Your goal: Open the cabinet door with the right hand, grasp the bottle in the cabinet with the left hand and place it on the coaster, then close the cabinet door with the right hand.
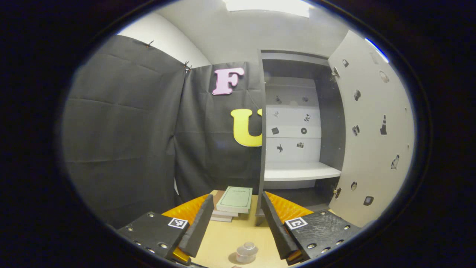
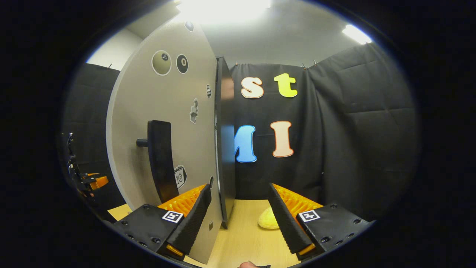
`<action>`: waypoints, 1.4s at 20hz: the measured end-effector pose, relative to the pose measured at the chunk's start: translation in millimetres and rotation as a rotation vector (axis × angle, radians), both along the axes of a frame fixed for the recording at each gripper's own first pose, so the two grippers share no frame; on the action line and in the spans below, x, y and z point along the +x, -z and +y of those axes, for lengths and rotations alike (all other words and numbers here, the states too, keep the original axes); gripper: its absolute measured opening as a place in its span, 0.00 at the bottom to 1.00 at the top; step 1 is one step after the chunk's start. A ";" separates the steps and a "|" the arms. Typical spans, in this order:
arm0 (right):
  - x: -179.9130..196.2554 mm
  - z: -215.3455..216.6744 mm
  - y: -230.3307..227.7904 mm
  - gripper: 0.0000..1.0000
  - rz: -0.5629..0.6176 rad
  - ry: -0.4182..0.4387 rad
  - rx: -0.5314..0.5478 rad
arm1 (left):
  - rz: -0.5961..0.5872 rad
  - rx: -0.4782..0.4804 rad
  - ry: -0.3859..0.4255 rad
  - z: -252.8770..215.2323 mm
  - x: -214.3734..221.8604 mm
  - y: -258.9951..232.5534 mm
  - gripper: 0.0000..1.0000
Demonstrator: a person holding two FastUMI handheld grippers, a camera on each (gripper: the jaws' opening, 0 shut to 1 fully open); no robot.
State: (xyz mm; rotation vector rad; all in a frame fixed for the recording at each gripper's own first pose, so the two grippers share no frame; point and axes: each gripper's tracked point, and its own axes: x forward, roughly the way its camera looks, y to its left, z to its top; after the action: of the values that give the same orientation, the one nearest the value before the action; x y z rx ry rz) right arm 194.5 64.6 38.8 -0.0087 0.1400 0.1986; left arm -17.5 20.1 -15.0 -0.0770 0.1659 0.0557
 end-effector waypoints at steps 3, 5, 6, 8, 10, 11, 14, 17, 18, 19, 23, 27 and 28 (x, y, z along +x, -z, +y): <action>0.9 1.9 -0.8 0.92 -0.002 0.039 -0.022 | -0.004 0.000 0.005 13.7 6.1 4.4 0.79; 1.1 7.7 1.1 0.92 0.009 0.043 -0.012 | 0.000 -0.008 0.006 18.8 10.0 8.2 0.79; 1.6 11.1 2.3 0.92 0.015 0.039 -0.009 | 0.002 -0.017 0.010 23.1 12.5 12.0 0.77; 2.5 17.5 2.9 0.92 0.019 0.028 -0.011 | 0.002 -0.030 0.018 29.9 14.3 14.3 0.77; 3.8 24.7 2.9 0.92 0.021 0.014 -0.018 | -0.006 -0.027 0.026 33.9 15.6 11.5 0.77; 4.4 29.2 3.0 0.92 0.023 0.006 -0.017 | -0.012 -0.025 0.031 33.0 17.3 10.2 0.80; -2.8 49.2 2.1 0.95 0.028 -0.018 -0.010 | -0.016 -0.018 0.048 35.9 21.7 10.7 0.77; -2.7 60.7 1.2 0.96 0.029 -0.036 -0.015 | -0.018 -0.016 0.061 41.3 23.9 13.1 0.77; -3.0 65.8 1.9 0.96 0.030 -0.043 -0.015 | -0.017 -0.015 0.062 44.6 24.0 12.9 0.79; -3.7 70.2 1.8 0.96 0.029 -0.048 -0.015 | -0.018 -0.012 0.061 48.2 22.6 12.8 0.79; -2.3 87.5 0.5 0.96 0.023 -0.068 -0.016 | -0.014 0.005 0.057 69.0 20.6 16.1 0.77; -3.6 103.6 1.5 0.96 0.016 -0.081 -0.010 | -0.012 0.000 0.051 85.2 15.4 17.9 0.80; -3.1 107.5 2.0 0.96 0.015 -0.084 -0.006 | -0.012 0.002 0.052 87.7 14.7 18.8 0.80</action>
State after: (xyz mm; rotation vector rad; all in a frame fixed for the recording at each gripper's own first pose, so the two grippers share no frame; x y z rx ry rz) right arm 191.5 172.1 36.8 -0.0195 0.1554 0.2825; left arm -2.8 107.8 -33.8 -0.0714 0.1563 0.0033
